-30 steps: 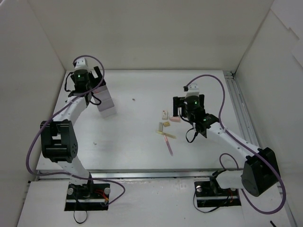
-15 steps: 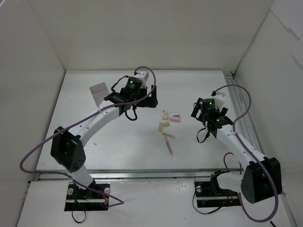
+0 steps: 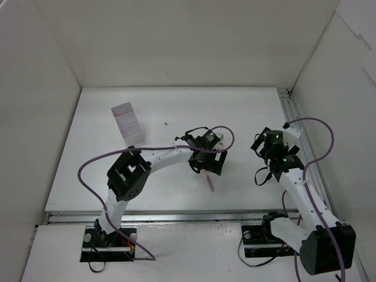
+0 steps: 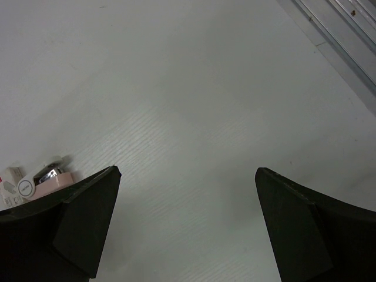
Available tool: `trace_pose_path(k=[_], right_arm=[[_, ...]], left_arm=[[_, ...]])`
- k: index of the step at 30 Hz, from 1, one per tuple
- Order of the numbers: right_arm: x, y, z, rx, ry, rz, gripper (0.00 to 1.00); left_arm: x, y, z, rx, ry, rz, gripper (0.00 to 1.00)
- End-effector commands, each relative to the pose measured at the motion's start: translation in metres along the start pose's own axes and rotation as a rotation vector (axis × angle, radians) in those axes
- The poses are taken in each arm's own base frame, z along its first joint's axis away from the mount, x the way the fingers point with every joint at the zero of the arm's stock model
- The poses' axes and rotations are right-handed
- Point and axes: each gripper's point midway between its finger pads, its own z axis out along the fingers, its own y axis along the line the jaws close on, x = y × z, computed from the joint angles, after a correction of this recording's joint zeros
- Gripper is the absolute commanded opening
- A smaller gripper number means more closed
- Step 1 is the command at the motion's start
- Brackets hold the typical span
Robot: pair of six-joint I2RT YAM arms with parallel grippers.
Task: Sort the stationery into containers
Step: Pick up the pen from the center of the board.
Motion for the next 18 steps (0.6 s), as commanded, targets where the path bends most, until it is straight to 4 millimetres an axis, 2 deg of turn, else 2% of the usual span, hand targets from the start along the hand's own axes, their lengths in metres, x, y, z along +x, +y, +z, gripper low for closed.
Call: trace_pose_path(k=[1, 2, 6, 12, 18], right_arm=[[-0.005, -0.001, -0.003, 0.001, -0.016, 0.024, 0.98], [-0.004, -0.001, -0.002, -0.001, -0.013, 0.025, 0.98], [-0.002, 0.002, -0.002, -0.013, -0.001, 0.024, 0.98], [-0.002, 0.002, -0.003, -0.018, 0.000, 0.027, 0.98], [-0.001, 0.002, -0.003, -0.019, 0.003, 0.030, 0.98]], left_arm=[[-0.027, -0.019, -0.023, 0.014, -0.078, -0.021, 0.88], [-0.023, -0.023, -0.021, -0.002, -0.072, -0.009, 0.86], [-0.013, -0.011, -0.019, -0.116, -0.057, -0.014, 0.79], [0.000, 0.003, -0.005, -0.179, -0.009, -0.065, 0.61], [0.007, 0.002, 0.006, -0.188, 0.019, -0.058, 0.57]])
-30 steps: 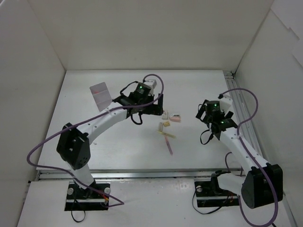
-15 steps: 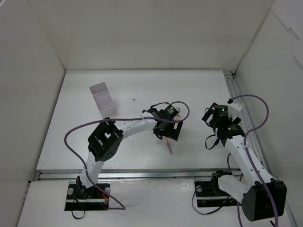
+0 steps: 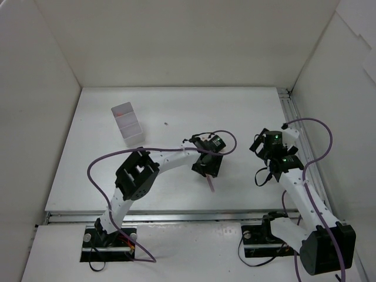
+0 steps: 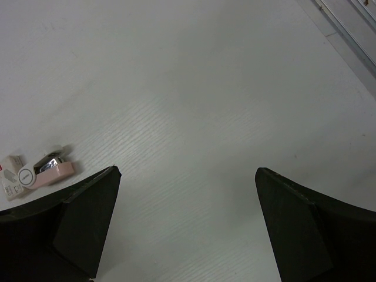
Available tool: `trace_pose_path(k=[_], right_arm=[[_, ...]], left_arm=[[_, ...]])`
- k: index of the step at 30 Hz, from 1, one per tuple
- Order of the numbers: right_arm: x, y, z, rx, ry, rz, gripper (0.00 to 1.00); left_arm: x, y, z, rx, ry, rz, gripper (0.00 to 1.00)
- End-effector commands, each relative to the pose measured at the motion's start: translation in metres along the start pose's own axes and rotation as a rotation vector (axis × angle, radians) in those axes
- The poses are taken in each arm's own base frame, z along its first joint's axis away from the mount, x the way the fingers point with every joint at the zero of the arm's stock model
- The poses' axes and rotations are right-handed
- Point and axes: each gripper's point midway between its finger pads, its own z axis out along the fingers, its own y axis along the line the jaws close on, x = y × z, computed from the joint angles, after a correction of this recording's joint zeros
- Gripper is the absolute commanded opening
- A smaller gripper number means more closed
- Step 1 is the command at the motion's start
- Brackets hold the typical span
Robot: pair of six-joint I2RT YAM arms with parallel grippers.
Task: Sort the stationery into containers
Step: Pick up the pen from the center of the board.
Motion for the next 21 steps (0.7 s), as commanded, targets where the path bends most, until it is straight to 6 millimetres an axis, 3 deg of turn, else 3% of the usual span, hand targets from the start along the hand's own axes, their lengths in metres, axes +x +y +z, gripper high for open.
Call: trace_pose_path(k=[1, 4, 6, 9, 16, 17, 21], right_arm=[[-0.007, 0.001, -0.002, -0.004, -0.027, 0.037, 0.98], [-0.007, 0.002, -0.001, -0.009, -0.022, 0.034, 0.98], [-0.004, 0.003, 0.000, -0.013, -0.010, 0.028, 0.98], [-0.004, 0.005, 0.002, -0.013, -0.001, 0.016, 0.98], [0.007, 0.021, 0.009, -0.051, 0.047, -0.025, 0.98], [0.010, 0.023, 0.011, -0.052, 0.058, -0.036, 0.98], [0.014, 0.038, 0.013, -0.085, 0.075, -0.127, 0.98]], left_arm=[[-0.012, -0.009, -0.016, 0.006, -0.038, -0.019, 0.55], [-0.011, -0.009, -0.011, 0.001, -0.025, -0.015, 0.40], [-0.009, -0.008, -0.009, -0.004, -0.013, -0.007, 0.20], [-0.003, 0.000, -0.011, -0.034, -0.006, -0.005, 0.00], [0.001, 0.028, -0.038, -0.032, -0.071, -0.061, 0.00], [0.002, 0.041, -0.038, -0.074, -0.086, -0.071, 0.00], [-0.006, 0.053, -0.059, -0.078, -0.171, -0.050, 0.00]])
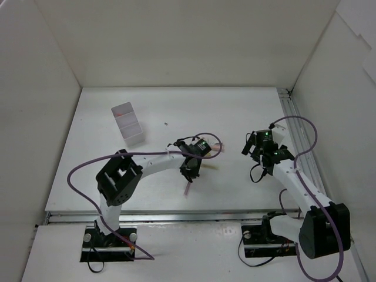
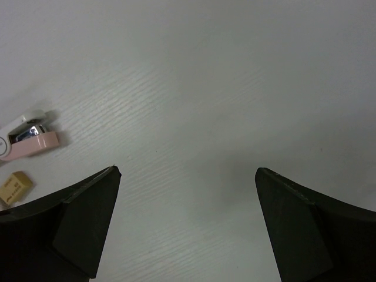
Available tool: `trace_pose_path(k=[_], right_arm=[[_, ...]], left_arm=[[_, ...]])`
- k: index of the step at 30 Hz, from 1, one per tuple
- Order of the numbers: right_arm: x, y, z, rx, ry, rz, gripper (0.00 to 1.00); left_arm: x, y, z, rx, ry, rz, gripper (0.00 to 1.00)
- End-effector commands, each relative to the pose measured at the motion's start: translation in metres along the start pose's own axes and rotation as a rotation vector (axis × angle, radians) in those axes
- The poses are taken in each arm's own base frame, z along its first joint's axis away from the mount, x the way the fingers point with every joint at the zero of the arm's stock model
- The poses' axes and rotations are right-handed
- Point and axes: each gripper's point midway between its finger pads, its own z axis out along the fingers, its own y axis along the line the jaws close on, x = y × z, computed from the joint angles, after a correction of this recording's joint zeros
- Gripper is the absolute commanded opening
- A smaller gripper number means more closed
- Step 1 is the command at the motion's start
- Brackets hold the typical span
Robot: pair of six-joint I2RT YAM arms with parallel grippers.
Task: Sort the stationery into containers
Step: Pick up the pen from the center of the board, then place the pen in the storage box.
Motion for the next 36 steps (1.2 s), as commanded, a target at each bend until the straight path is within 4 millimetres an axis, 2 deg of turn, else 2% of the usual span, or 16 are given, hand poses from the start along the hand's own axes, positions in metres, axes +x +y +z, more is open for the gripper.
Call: trace_pose_path(k=[1, 3, 4, 5, 8, 9, 10, 12, 13, 15, 18, 19, 23, 29, 32, 36], right_arm=[[-0.021, 0.031, -0.006, -0.085, -0.058, -0.088, 0.98], [-0.019, 0.043, -0.009, -0.129, -0.058, -0.150, 0.98], [-0.017, 0.051, -0.009, -0.163, -0.055, -0.174, 0.98], [-0.018, 0.055, -0.009, -0.189, -0.051, -0.184, 0.98], [-0.010, 0.087, -0.016, -0.368, -0.034, -0.243, 0.98], [-0.002, 0.100, -0.020, -0.450, -0.006, -0.271, 0.98], [-0.007, 0.111, -0.023, -0.505, -0.027, -0.283, 0.98], [0.000, 0.123, -0.027, -0.582, -0.009, -0.349, 0.98], [0.000, 0.128, -0.029, -0.603, -0.010, -0.371, 0.98], [0.006, 0.136, -0.028, -0.635, 0.007, -0.426, 0.98], [0.015, 0.143, -0.026, -0.656, 0.035, -0.473, 0.98], [0.015, 0.145, -0.026, -0.660, 0.037, -0.481, 0.98], [0.016, 0.151, -0.030, -0.678, 0.025, -0.515, 0.98], [0.023, 0.153, -0.031, -0.673, 0.025, -0.553, 0.98], [0.021, 0.155, -0.033, -0.675, 0.013, -0.563, 0.98], [0.024, 0.158, -0.035, -0.684, 0.014, -0.580, 0.98]], left_arm=[[-0.040, 0.010, -0.051, 0.006, -0.215, -0.012, 0.00], [-0.051, 0.023, -0.062, -0.028, -0.277, -0.015, 0.00], [-0.065, 0.038, -0.079, -0.070, -0.352, -0.036, 0.00], [-0.065, 0.044, -0.083, -0.088, -0.376, -0.043, 0.00], [-0.092, 0.081, -0.113, -0.142, -0.509, -0.073, 0.00], [-0.105, 0.101, -0.121, -0.164, -0.551, -0.098, 0.00], [-0.114, 0.115, -0.137, -0.172, -0.594, -0.126, 0.00], [-0.127, 0.141, -0.152, -0.193, -0.645, -0.171, 0.00], [-0.135, 0.167, -0.165, -0.219, -0.674, -0.219, 0.00], [-0.148, 0.199, -0.189, -0.244, -0.745, -0.279, 0.00], [-0.161, 0.225, -0.214, -0.275, -0.845, -0.307, 0.00], [-0.161, 0.242, -0.215, -0.297, -0.863, -0.329, 0.00], [-0.188, 0.286, -0.243, -0.395, -1.033, -0.330, 0.00], [-0.229, 0.348, -0.255, -0.481, -1.209, -0.385, 0.00], [-0.246, 0.360, -0.237, -0.504, -1.209, -0.383, 0.00], [-0.253, 0.368, -0.238, -0.540, -1.257, -0.407, 0.00]])
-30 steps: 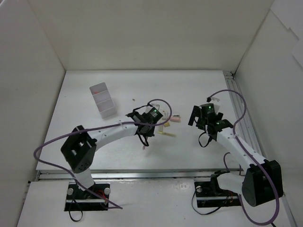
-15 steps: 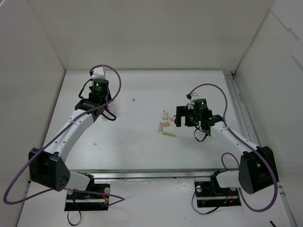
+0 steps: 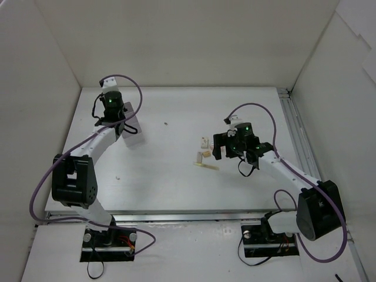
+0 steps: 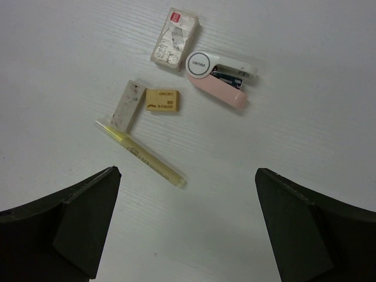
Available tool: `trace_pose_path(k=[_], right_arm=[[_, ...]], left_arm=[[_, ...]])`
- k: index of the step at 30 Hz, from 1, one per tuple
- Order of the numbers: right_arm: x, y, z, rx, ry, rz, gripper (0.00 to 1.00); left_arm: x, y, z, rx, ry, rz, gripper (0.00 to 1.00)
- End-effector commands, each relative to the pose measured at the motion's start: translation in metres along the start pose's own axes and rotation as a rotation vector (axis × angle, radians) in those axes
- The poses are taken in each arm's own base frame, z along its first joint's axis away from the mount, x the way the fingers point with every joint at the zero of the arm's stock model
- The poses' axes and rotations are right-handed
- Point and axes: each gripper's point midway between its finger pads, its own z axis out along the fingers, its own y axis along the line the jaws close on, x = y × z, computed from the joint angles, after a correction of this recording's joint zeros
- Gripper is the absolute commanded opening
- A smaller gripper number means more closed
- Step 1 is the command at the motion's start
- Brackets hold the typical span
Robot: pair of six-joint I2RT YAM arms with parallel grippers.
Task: Sort the stationery into containers
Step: Place the pen in the storage box.
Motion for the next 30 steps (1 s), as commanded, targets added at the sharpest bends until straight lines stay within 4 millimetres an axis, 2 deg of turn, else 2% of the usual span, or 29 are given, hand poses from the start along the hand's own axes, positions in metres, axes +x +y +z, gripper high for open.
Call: trace_pose_path(k=[1, 4, 12, 16, 18, 22, 30], right_arm=[[-0.032, 0.007, -0.004, -0.011, -0.086, -0.042, 0.98], [-0.031, 0.009, -0.001, -0.012, -0.078, -0.048, 0.98], [-0.030, 0.010, 0.002, -0.002, -0.069, -0.067, 0.98], [-0.031, 0.009, 0.003, 0.000, -0.068, -0.066, 0.98], [-0.030, 0.009, 0.004, 0.001, -0.065, -0.070, 0.98], [-0.030, 0.008, 0.004, 0.005, -0.066, -0.073, 0.98], [-0.027, 0.009, 0.005, -0.001, -0.058, -0.075, 0.98]], left_arm=[[-0.072, -0.006, -0.003, 0.007, -0.240, -0.080, 0.00], [-0.079, -0.007, 0.000, 0.007, -0.303, -0.113, 0.00], [-0.085, -0.010, 0.006, 0.009, -0.340, -0.128, 0.00], [-0.076, -0.010, 0.015, -0.012, -0.334, -0.126, 0.00], [-0.069, -0.003, 0.022, -0.040, -0.339, -0.136, 0.00], [-0.068, -0.005, 0.028, -0.044, -0.366, -0.132, 0.00], [-0.048, -0.005, 0.041, -0.067, -0.321, -0.130, 0.00]])
